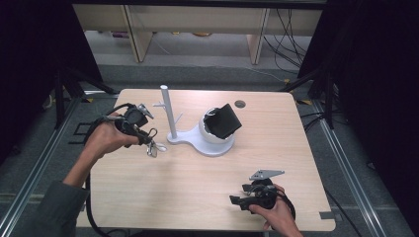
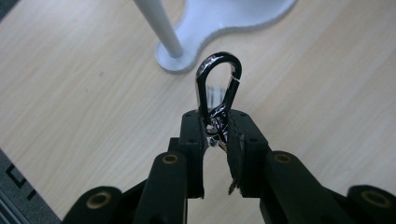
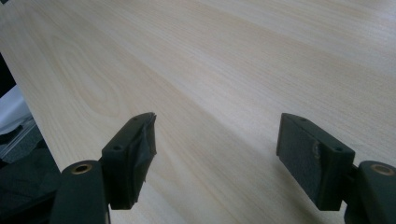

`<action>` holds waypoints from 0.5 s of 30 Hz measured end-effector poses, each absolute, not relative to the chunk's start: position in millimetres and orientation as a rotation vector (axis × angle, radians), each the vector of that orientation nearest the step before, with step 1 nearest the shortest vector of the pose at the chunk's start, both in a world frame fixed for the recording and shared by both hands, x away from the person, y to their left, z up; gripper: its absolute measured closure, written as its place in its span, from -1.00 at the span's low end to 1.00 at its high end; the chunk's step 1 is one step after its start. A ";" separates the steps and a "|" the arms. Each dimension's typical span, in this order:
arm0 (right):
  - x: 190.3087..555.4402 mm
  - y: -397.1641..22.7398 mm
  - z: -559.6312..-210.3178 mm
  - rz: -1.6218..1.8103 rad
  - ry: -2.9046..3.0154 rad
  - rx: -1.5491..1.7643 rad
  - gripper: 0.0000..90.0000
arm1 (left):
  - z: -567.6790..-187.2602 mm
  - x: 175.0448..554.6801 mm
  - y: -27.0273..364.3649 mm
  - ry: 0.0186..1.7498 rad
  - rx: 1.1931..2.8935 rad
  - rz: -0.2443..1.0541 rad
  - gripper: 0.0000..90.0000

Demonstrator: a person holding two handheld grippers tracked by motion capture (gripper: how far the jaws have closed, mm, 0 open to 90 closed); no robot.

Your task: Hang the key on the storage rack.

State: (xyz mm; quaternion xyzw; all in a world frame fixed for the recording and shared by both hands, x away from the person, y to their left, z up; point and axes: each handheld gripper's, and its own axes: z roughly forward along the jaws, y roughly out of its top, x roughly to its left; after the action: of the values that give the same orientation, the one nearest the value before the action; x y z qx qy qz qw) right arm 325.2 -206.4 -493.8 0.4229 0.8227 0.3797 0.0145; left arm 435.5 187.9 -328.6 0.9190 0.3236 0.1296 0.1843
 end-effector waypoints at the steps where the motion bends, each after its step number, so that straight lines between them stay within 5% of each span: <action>1: 325.3 -206.6 -493.9 1.182 2.561 1.315 -0.35 | -327.5 437.0 188.9 0.921 2.581 0.361 0.69; 15: 325.5 -206.4 -494.7 1.184 2.562 1.318 -0.35 | -299.7 468.8 198.1 1.030 2.508 0.406 0.69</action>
State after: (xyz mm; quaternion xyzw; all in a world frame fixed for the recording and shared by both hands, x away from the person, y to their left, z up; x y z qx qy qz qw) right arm 325.5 -206.4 -494.7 0.4232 0.8224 0.3800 0.0134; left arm 468.8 198.1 -299.7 0.8965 0.3683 0.1453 0.1988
